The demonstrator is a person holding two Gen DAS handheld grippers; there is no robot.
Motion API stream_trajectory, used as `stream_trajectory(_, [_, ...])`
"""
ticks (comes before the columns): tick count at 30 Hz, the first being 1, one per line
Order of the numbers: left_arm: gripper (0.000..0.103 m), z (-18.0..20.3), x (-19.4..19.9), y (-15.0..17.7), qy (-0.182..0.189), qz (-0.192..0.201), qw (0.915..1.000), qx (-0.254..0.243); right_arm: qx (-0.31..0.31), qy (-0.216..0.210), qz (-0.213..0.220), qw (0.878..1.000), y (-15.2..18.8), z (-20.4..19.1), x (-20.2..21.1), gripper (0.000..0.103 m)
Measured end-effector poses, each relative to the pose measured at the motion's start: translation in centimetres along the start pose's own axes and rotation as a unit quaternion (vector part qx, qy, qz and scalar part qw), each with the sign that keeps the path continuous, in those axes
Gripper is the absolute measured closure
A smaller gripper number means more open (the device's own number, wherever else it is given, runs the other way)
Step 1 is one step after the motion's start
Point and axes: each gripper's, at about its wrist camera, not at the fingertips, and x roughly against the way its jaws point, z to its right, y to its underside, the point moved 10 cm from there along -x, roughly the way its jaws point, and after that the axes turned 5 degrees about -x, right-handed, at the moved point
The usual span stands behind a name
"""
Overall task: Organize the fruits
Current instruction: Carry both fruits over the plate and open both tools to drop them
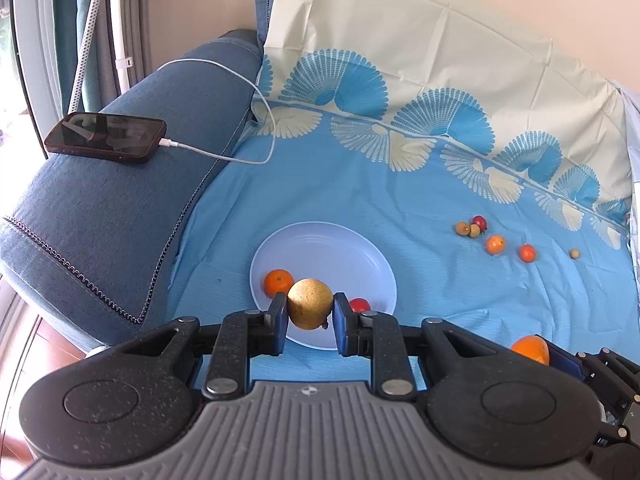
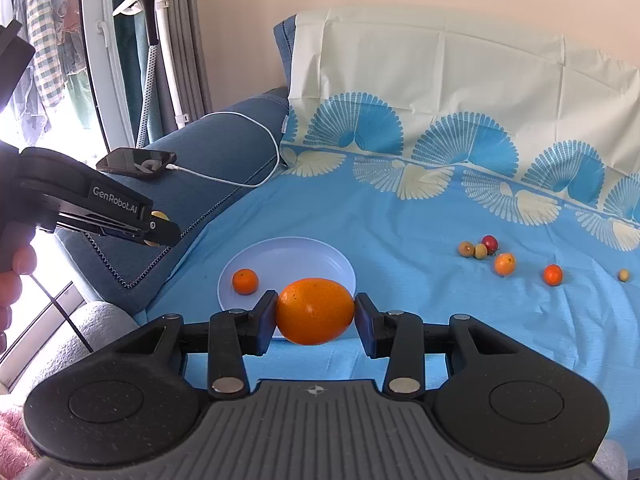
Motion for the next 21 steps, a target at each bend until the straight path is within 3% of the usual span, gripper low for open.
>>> stream_trajectory(21, [0.077,-1.9,-4.4,-2.5,-0.008,-0.015,0.9998,0.011,0.000,-0.010,-0.018,1.000,-2.0,-1.6,-6.0,0.060])
